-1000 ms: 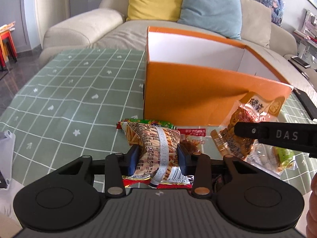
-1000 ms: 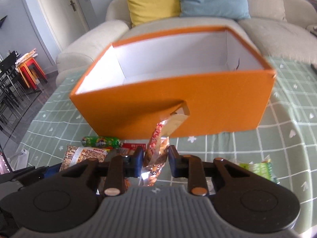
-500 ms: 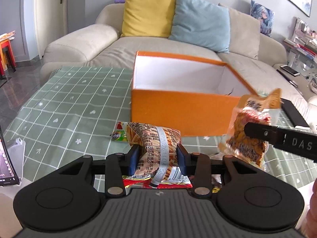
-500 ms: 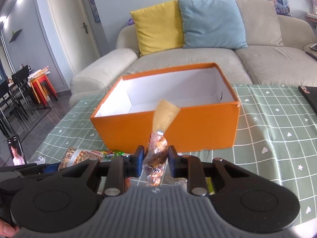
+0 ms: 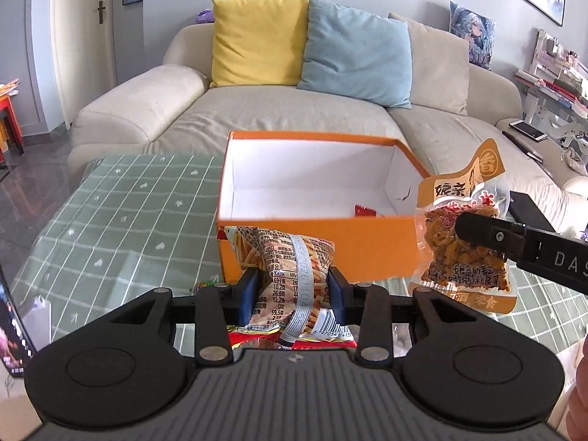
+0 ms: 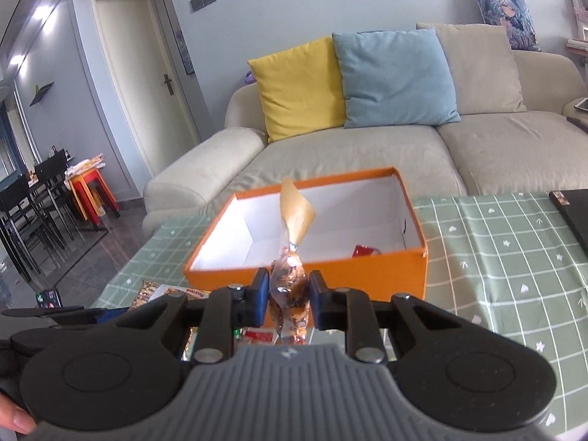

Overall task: Organize snacks
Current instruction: 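Lift both held bags into the orange box and release them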

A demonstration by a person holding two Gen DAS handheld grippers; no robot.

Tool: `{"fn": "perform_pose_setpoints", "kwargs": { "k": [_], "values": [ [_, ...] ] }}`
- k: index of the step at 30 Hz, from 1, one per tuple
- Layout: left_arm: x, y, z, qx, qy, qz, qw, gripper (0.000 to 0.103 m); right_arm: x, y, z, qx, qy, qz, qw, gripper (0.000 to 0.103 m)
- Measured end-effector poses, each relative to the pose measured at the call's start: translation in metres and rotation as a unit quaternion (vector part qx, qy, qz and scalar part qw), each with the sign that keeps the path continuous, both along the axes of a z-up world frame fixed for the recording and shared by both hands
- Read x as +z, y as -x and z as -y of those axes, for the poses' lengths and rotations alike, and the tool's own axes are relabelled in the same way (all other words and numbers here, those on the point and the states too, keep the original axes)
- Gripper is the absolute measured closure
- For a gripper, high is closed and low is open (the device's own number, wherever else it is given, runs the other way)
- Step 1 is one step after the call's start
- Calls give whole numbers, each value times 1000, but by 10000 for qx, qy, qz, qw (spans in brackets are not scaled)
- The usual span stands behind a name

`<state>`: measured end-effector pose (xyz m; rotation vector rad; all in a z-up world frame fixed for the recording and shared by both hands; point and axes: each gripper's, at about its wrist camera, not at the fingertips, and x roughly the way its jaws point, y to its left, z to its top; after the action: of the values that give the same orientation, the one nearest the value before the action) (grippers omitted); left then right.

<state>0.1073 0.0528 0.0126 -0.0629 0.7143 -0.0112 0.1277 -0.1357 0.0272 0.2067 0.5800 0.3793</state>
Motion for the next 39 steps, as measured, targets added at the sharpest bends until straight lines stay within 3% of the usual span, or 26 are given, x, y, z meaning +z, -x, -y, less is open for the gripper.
{"fn": "perform_pose_setpoints", "kwargs": {
  "k": [10, 20, 26, 29, 39],
  "values": [
    [23, -45, 11, -133, -30, 178, 9997, 59, 17, -49, -2, 10, 184, 113, 9998, 83],
    [19, -104, 12, -104, -111, 27, 9999, 59, 25, -119, -11, 55, 195, -7, 9998, 83],
    [-3, -137, 14, -181, -282, -298, 9990, 59, 6, -158, -30, 236, 503, -315, 9980, 83],
    [-18, -147, 19, -200, -554, -402, 9975, 59, -10, -175, -38, 364, 632, -540, 9959, 83],
    [-62, -166, 23, -356, -878, -990, 9906, 59, -63, -211, -43, 520, 618, -1419, 9866, 83]
  ]
}}
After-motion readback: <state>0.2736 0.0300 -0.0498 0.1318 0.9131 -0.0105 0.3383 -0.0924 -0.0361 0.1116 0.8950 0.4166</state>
